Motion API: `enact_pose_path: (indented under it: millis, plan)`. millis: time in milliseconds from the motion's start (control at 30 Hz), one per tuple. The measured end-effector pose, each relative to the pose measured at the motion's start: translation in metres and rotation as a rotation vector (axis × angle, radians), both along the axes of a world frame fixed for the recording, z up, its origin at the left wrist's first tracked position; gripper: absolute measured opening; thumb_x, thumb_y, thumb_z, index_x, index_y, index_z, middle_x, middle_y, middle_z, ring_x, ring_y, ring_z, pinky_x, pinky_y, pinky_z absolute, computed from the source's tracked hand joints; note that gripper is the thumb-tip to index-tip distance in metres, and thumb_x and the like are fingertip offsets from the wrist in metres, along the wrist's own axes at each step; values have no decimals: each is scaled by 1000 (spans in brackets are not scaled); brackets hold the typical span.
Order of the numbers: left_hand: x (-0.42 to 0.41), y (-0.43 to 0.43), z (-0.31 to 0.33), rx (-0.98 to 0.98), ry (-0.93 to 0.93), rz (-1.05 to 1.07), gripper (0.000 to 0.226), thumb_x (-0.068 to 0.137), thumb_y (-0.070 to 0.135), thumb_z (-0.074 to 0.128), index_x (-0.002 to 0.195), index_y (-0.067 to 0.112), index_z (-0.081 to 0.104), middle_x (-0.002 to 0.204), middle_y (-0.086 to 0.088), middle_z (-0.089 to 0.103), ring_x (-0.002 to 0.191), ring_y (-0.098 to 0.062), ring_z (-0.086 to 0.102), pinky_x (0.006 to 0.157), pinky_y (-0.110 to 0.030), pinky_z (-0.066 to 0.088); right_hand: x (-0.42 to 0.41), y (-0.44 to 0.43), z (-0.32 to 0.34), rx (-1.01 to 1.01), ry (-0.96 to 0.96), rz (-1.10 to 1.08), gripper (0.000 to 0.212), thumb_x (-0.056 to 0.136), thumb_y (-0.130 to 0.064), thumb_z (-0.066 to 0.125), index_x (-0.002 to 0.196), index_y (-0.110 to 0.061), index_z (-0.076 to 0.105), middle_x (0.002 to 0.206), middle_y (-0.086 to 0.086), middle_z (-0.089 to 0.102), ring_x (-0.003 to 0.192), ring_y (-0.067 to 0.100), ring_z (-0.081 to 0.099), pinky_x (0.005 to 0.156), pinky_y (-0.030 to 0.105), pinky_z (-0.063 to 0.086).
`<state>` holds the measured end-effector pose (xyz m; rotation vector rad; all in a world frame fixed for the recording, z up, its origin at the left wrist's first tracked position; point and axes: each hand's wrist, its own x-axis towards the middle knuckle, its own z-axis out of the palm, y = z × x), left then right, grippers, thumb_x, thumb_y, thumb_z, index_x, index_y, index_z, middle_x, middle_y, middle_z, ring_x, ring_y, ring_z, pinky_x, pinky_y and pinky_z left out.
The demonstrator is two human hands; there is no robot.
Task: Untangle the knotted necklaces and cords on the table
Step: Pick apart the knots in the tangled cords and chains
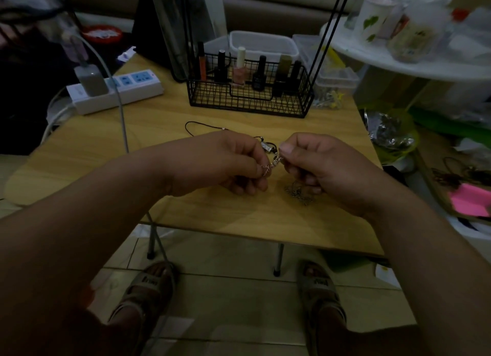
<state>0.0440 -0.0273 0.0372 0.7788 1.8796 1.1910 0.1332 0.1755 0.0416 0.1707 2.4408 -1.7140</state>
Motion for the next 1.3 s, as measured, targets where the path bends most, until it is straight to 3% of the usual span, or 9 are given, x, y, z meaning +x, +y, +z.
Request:
enact_pose_path:
  millis: [267, 400, 467, 533, 667, 967, 1100, 1300]
  plan:
    - [6, 2, 3, 2, 107, -17, 9, 102, 14, 61, 103, 9, 68, 74, -3, 62, 66, -10, 55, 61, -17, 48, -1, 1, 0, 48, 24, 0, 24, 103, -33, 58, 87, -16, 64, 67, -2, 52, 52, 4, 40, 49, 20, 34]
    - [5, 1, 3, 19, 84, -10, 14, 105, 14, 56, 102, 8, 68, 74, -2, 63, 68, -11, 56, 64, -18, 50, -3, 1, -6, 198, 69, -124, 15, 102, -31, 63, 96, -19, 69, 81, -5, 69, 65, 8, 58, 62, 25, 48]
    - [4, 1, 2, 30, 59, -2, 17, 106, 16, 54, 97, 12, 68, 76, -1, 64, 71, -13, 57, 69, -21, 52, -2, 2, -8, 315, 164, -201, 6, 100, -28, 65, 99, -26, 70, 92, -7, 71, 79, 4, 63, 69, 18, 49]
    - [3, 1, 1, 40, 38, 6, 20, 107, 18, 52, 94, 14, 67, 76, -2, 64, 73, -13, 58, 70, -23, 52, 3, 2, -6, 387, 253, -218, 5, 98, -25, 67, 98, -29, 70, 93, -10, 68, 85, -1, 61, 65, 8, 44]
    - [3, 2, -1, 36, 26, 23, 21, 107, 19, 50, 99, 8, 65, 75, -1, 64, 71, -12, 58, 68, -22, 51, 13, -3, -2, 319, 267, -91, 3, 94, -21, 72, 95, -24, 72, 83, -7, 68, 71, -1, 59, 61, 10, 45]
    - [2, 3, -1, 4, 64, 8, 25, 108, 21, 50, 89, 15, 64, 74, -2, 61, 68, -13, 55, 63, -21, 48, 11, 1, -8, 341, 299, -50, 5, 95, -23, 71, 92, -25, 75, 74, -17, 66, 69, -6, 58, 61, 8, 42]
    - [1, 3, 0, -17, 88, -2, 26, 108, 23, 50, 88, 16, 65, 69, -1, 60, 68, -16, 53, 65, -24, 45, 11, 1, -10, 396, 301, -23, 7, 97, -26, 69, 93, -27, 75, 81, -12, 69, 74, -1, 61, 64, 12, 45]
    - [1, 1, -1, -9, 93, -19, 32, 108, 24, 50, 82, 22, 67, 67, -1, 57, 69, -21, 49, 64, -29, 41, 11, 0, -9, 408, 279, 10, 13, 101, -32, 64, 93, -29, 74, 86, -5, 72, 79, 11, 65, 72, 35, 52]
